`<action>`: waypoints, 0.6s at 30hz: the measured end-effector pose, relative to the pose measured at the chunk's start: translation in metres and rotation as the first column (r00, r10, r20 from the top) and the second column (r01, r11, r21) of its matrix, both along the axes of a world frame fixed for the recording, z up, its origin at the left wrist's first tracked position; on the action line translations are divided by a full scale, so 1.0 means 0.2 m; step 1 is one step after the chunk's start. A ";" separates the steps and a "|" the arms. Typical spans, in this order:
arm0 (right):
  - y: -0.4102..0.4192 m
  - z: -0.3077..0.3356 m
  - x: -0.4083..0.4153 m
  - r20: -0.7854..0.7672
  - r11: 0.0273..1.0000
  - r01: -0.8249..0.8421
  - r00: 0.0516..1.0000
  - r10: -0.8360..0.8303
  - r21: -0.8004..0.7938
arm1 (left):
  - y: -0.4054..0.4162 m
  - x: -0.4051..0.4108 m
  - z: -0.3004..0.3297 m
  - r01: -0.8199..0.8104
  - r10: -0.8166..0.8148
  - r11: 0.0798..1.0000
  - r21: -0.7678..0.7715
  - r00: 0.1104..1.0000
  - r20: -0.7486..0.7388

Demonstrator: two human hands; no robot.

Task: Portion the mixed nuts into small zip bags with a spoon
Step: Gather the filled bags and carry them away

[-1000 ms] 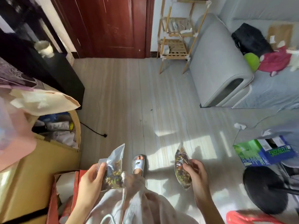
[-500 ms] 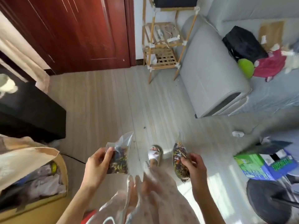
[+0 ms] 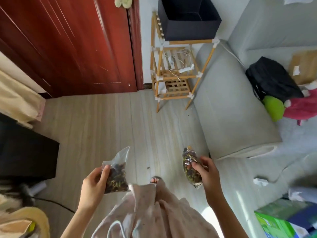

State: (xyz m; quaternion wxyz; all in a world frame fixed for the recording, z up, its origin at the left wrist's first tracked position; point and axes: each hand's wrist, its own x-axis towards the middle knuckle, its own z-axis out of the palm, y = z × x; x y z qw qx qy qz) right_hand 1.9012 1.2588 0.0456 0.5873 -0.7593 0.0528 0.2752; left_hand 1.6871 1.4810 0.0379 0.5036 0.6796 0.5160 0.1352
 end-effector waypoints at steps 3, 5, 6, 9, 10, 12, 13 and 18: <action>0.12 0.01 0.24 -0.010 1.000 -0.030 0.999 0.030 -0.006 | 0.11 0.23 0.02 -0.038 0.038 0.999 -0.003 0.999 0.005; 0.21 -0.01 0.39 -0.002 0.999 -0.038 0.999 0.038 -0.005 | 0.18 0.38 0.01 -0.051 0.051 0.999 0.008 0.999 0.016; 0.26 0.01 0.44 -0.007 0.999 -0.043 0.999 0.043 -0.007 | 0.20 0.45 0.04 -0.055 0.055 0.999 -0.003 0.998 0.005; 0.34 -0.04 0.57 -0.028 0.998 -0.064 0.998 0.063 -0.004 | 0.31 0.59 0.01 -0.055 0.054 0.998 -0.018 0.998 -0.013; 0.38 -0.03 0.57 -0.036 0.998 -0.052 0.998 0.053 0.024 | 0.31 0.62 0.03 -0.052 0.052 0.998 -0.017 0.999 -0.006; 0.55 -0.07 0.87 -0.013 1.000 -0.016 1.000 0.016 0.003 | 0.51 0.93 -0.03 -0.033 0.033 0.999 0.007 0.999 -0.030; 0.61 -0.09 0.99 -0.031 1.000 -0.016 0.999 0.017 0.011 | 0.59 1.06 -0.05 -0.034 0.034 0.999 -0.017 0.999 -0.033; 0.82 -0.05 1.33 -0.039 0.999 -0.005 0.999 0.006 0.040 | 0.82 1.44 -0.03 -0.002 0.001 0.997 -0.081 1.000 -0.010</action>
